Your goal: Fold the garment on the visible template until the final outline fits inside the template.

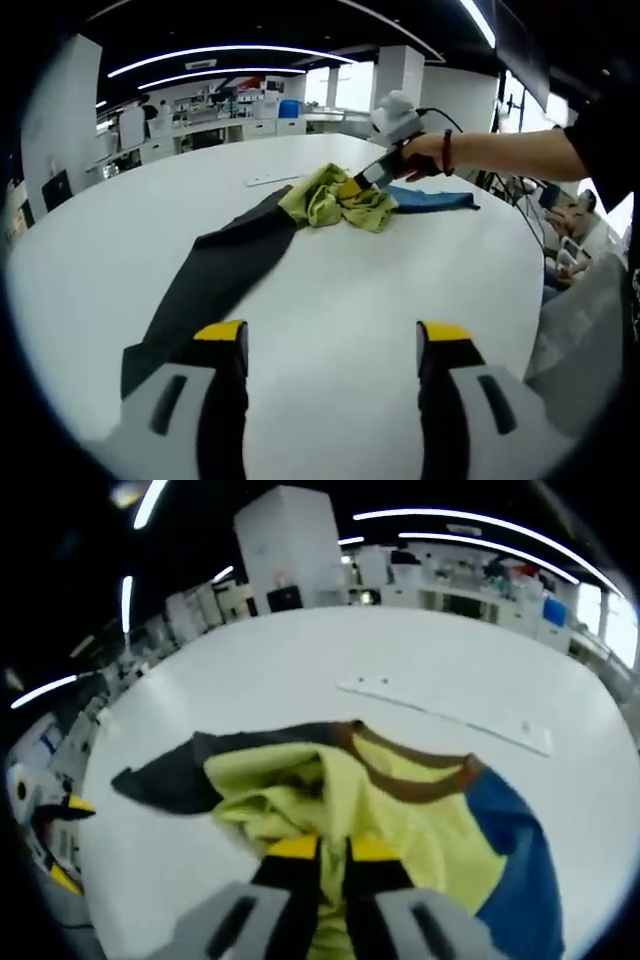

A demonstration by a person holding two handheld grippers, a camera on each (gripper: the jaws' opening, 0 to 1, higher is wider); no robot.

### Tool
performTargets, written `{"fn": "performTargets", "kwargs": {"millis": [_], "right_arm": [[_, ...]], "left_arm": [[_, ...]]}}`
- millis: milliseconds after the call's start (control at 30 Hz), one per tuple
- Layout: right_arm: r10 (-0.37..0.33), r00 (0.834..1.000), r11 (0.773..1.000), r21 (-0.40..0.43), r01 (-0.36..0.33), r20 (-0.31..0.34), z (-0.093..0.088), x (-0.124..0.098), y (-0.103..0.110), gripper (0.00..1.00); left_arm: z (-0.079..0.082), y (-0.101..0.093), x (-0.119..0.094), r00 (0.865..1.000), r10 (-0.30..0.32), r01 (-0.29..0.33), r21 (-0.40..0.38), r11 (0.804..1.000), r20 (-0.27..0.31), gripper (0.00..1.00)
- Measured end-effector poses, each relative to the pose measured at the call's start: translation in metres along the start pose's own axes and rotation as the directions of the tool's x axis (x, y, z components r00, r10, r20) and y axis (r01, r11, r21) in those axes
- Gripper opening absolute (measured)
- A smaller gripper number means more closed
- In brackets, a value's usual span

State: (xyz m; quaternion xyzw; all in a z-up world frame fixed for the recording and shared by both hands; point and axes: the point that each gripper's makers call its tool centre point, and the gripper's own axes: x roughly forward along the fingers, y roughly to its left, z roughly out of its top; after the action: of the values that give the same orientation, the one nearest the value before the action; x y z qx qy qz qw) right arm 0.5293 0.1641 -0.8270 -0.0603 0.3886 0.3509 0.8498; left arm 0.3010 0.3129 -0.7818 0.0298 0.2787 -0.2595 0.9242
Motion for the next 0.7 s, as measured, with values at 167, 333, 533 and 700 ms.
{"fn": "performTargets", "kwargs": {"millis": [167,333,533,700], "right_arm": [[0.005,0.999,1.000,0.012,-0.005,0.036,0.007,-0.010,0.005,0.16],[-0.008,0.998,1.000,0.019,0.007,0.069,0.012,-0.030,0.010,0.38],[-0.031,0.994,0.998,0.060,0.025,0.108,0.009,-0.057,0.008,0.46],[-0.040,0.995,0.996,0.080,0.032,0.095,-0.008,-0.076,0.011,0.47]], "left_arm": [[0.005,0.002,0.000,1.000,0.006,-0.006,-0.005,1.000,0.015,0.64],[0.016,0.001,0.000,0.999,0.006,-0.006,0.016,1.000,0.043,0.62],[0.029,0.000,0.006,0.997,-0.008,0.007,0.020,1.000,0.075,0.60],[0.042,0.001,0.016,0.994,-0.018,0.017,0.011,1.000,0.104,0.57]]}}
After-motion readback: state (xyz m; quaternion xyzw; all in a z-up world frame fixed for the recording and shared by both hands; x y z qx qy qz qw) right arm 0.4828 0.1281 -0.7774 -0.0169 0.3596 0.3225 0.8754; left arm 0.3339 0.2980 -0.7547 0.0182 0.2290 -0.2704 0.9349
